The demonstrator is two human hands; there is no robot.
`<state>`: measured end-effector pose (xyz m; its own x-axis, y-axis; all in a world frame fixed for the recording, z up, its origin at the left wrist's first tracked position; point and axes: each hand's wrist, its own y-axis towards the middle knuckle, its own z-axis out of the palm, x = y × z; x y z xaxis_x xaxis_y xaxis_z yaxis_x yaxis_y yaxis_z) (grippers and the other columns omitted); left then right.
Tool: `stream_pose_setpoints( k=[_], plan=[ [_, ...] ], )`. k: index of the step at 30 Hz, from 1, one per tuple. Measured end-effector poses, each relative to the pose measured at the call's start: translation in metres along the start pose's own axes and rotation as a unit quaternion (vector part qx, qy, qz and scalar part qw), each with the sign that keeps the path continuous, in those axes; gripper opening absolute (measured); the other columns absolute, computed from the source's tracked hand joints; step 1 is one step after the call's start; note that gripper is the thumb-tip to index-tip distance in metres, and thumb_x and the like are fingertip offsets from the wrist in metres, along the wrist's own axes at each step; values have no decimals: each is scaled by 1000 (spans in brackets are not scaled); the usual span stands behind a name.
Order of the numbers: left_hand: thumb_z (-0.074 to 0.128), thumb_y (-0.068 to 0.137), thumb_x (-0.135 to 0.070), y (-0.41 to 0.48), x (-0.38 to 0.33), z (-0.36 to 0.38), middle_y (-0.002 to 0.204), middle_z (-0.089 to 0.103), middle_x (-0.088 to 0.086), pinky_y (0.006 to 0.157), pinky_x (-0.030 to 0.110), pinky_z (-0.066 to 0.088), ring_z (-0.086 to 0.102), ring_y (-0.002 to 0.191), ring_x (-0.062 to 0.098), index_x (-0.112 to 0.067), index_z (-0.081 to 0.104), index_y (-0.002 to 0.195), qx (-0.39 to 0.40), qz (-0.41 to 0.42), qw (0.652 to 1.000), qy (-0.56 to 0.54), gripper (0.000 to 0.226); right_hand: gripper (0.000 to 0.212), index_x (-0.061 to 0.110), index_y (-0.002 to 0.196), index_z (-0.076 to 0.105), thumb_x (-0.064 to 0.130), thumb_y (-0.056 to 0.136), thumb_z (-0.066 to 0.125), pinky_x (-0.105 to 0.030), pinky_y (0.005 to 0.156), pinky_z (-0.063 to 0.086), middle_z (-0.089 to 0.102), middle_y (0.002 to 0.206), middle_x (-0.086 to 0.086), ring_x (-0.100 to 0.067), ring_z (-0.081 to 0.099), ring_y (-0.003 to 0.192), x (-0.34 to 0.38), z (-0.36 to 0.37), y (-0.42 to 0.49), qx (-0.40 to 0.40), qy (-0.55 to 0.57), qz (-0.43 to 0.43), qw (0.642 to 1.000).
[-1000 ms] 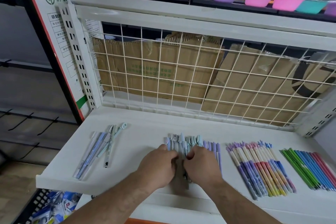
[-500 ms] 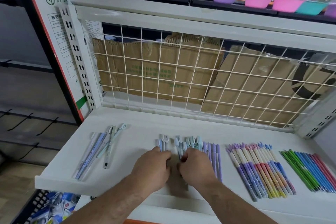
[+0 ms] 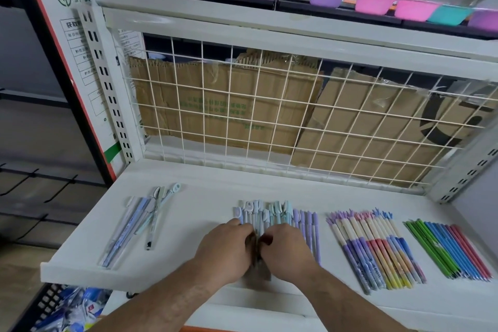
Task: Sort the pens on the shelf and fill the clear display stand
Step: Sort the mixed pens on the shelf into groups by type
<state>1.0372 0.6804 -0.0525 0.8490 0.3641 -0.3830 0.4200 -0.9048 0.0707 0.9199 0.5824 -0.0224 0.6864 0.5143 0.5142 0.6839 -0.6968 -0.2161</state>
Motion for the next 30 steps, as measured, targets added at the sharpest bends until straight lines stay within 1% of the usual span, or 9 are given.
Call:
stream_pose_setpoints(
  k=[3,5,6,8,12,18,22,26,30],
  plan=[
    [45,90,-32,-1,1,-3,96,53,-5,72,35,48,57,92,22,-27,58,100,-13,-4,1000,7,17,26,21,63,49,21,89,48,-24,50,39,56,64,5,-15,55,62,-3,-3,-6,-30,-44,-23,998],
    [48,88,-32,-1,1,-5,105,55,-5,77,33,47,53,101,21,-30,58,109,-27,-5,999,23,23,18,23,75,54,27,92,46,-27,66,47,61,80,7,-17,61,81,-5,-3,-11,-73,-121,-60,988],
    [48,88,-33,-1,1,-7,109,54,-5,79,33,45,51,104,21,-30,57,112,-35,-3,999,33,26,14,25,81,57,28,91,48,-28,75,49,62,89,8,-18,61,91,-5,-4,-12,-104,-159,-85,978],
    [48,88,-35,-1,2,-11,112,54,-5,82,33,42,49,106,22,-30,56,116,-50,0,997,52,29,7,25,84,65,29,81,61,-28,76,49,65,94,8,-17,61,94,-3,-7,-12,-159,-216,-130,954],
    [47,90,-39,-9,18,-25,114,54,-3,85,34,43,49,107,22,-26,54,119,-61,-41,993,88,33,25,22,104,69,29,81,62,-34,86,49,65,111,4,-23,58,108,5,-6,-6,-152,-258,-158,941],
    [45,92,-45,-28,69,-55,116,58,5,86,36,45,53,107,23,-18,51,114,-71,-156,969,180,36,18,17,84,74,23,67,80,-37,64,56,70,86,-1,-27,67,79,33,5,-2,-210,-248,-185,928],
    [47,91,-49,-34,102,-68,123,54,7,87,35,45,50,113,25,-15,50,124,-60,-237,946,213,48,25,18,85,75,24,61,81,-37,65,58,72,89,0,-25,68,80,44,18,2,-217,-235,-198,926],
    [51,93,-47,-37,122,-69,123,55,4,87,32,45,52,113,24,-15,46,134,-39,-274,949,153,52,28,20,85,75,25,59,85,-35,64,59,72,88,3,-23,69,79,54,25,0,-205,-221,-197,933],
    [52,93,-42,-35,124,-65,125,54,4,84,30,44,52,112,22,-17,50,124,-37,-264,954,137,40,27,18,89,76,24,64,85,-39,67,60,73,93,0,-26,70,84,57,27,-4,-198,-211,-190,938]
  ],
)
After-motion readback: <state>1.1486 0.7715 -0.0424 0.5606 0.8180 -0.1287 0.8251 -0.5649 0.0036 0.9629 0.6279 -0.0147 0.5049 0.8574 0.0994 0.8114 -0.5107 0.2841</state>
